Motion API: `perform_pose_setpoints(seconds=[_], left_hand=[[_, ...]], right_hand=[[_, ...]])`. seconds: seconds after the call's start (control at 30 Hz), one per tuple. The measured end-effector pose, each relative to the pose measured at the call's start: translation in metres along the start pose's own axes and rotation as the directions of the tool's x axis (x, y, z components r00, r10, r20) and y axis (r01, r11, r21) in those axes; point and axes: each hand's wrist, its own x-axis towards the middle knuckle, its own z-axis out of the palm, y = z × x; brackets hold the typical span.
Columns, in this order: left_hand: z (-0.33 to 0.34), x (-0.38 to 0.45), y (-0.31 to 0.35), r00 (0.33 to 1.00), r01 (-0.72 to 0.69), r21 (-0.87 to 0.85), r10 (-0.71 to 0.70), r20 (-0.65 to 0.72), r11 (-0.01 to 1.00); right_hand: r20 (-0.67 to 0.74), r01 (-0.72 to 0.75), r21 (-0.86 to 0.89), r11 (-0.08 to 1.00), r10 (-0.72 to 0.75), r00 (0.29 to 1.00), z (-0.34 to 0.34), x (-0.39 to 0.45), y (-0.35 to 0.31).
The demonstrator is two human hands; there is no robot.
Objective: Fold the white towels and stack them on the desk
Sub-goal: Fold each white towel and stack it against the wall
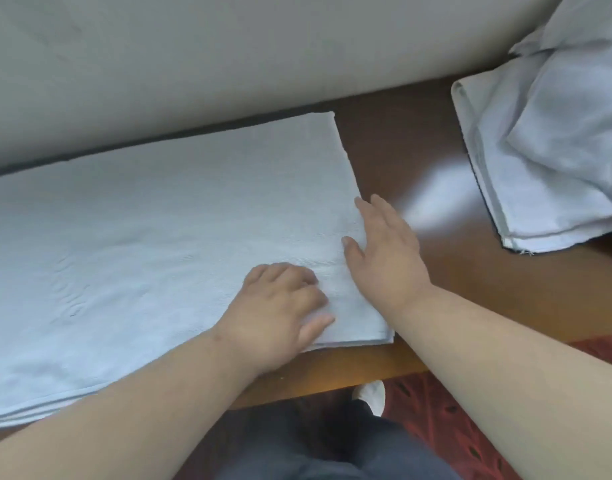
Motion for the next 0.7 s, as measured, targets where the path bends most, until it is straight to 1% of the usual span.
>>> perform_pose_setpoints(seconds=[0.03, 0.07, 0.1, 0.13, 0.2, 0.23, 0.3, 0.33, 0.37, 0.4, 0.47, 0.57, 0.6, 0.63, 0.67, 0.7], left_hand=[[-0.011, 0.020, -0.003, 0.996, 0.031, -0.064, -0.037, -0.085, 0.997], [-0.022, 0.044, -0.005, 0.985, 0.089, -0.136, -0.108, -0.135, 0.987], [-0.033, 0.072, -0.007, 0.968, 0.167, -0.203, -0.200, -0.155, 0.965], [-0.040, 0.102, -0.009, 0.946, 0.242, -0.249, -0.285, -0.155, 0.938], [-0.047, 0.154, -0.011, 0.896, 0.389, -0.311, -0.434, -0.090, 0.867], [-0.047, 0.175, -0.010, 0.870, 0.463, -0.311, -0.493, -0.021, 0.830], [-0.045, 0.202, -0.004, 0.815, 0.578, -0.217, -0.567, 0.116, 0.787], [-0.042, 0.209, -0.002, 0.793, 0.609, -0.163, -0.592, 0.143, 0.776], [-0.039, 0.212, -0.002, 0.784, 0.619, -0.123, -0.603, 0.146, 0.775], [-0.036, 0.213, -0.001, 0.792, 0.608, -0.098, -0.596, 0.132, 0.788], [-0.036, 0.208, 0.000, 0.796, 0.603, -0.098, -0.591, 0.130, 0.792], [-0.044, 0.206, 0.000, 0.818, 0.575, -0.156, -0.569, 0.085, 0.803], [-0.051, 0.200, 0.000, 0.814, 0.577, -0.220, -0.575, 0.082, 0.786], [-0.061, 0.192, 0.004, 0.819, 0.570, -0.255, -0.565, 0.099, 0.781], [-0.071, 0.185, 0.010, 0.841, 0.539, -0.278, -0.522, 0.139, 0.795], [-0.073, 0.184, 0.006, 0.835, 0.535, -0.117, -0.503, 0.223, 0.836]], right_hand=[[-0.017, -0.059, 0.138, 0.989, 0.062, 0.998, -0.004, -0.004, 0.000], [0.000, -0.127, 0.254, 0.959, 0.131, 0.991, -0.008, -0.008, 0.000], [0.036, -0.208, 0.324, 0.923, 0.208, 0.977, -0.010, -0.015, -0.001], [0.080, -0.294, 0.350, 0.889, 0.285, 0.955, -0.010, -0.022, -0.001], [0.148, -0.404, 0.320, 0.857, 0.376, 0.915, -0.011, -0.032, -0.002], [0.167, -0.441, 0.285, 0.851, 0.409, 0.897, -0.011, -0.034, -0.001], [0.209, -0.514, 0.195, 0.835, 0.477, 0.854, -0.014, -0.037, 0.001], [0.244, -0.542, 0.147, 0.827, 0.501, 0.831, -0.016, -0.038, 0.001], [0.280, -0.553, 0.101, 0.827, 0.509, 0.814, -0.018, -0.039, 0.000], [0.311, -0.548, 0.069, 0.833, 0.504, 0.806, -0.019, -0.040, -0.001], [0.345, -0.519, 0.070, 0.852, 0.468, 0.814, -0.020, -0.044, -0.008], [0.342, -0.470, 0.134, 0.872, 0.404, 0.848, -0.024, -0.048, -0.019], [0.346, -0.452, 0.149, 0.880, 0.381, 0.857, -0.026, -0.049, -0.022], [0.358, -0.432, 0.167, 0.886, 0.353, 0.864, -0.028, -0.050, -0.026], [0.377, -0.414, 0.190, 0.890, 0.323, 0.868, -0.030, -0.051, -0.029], [0.395, -0.400, 0.220, 0.890, 0.294, 0.870, -0.031, -0.053, -0.032]])
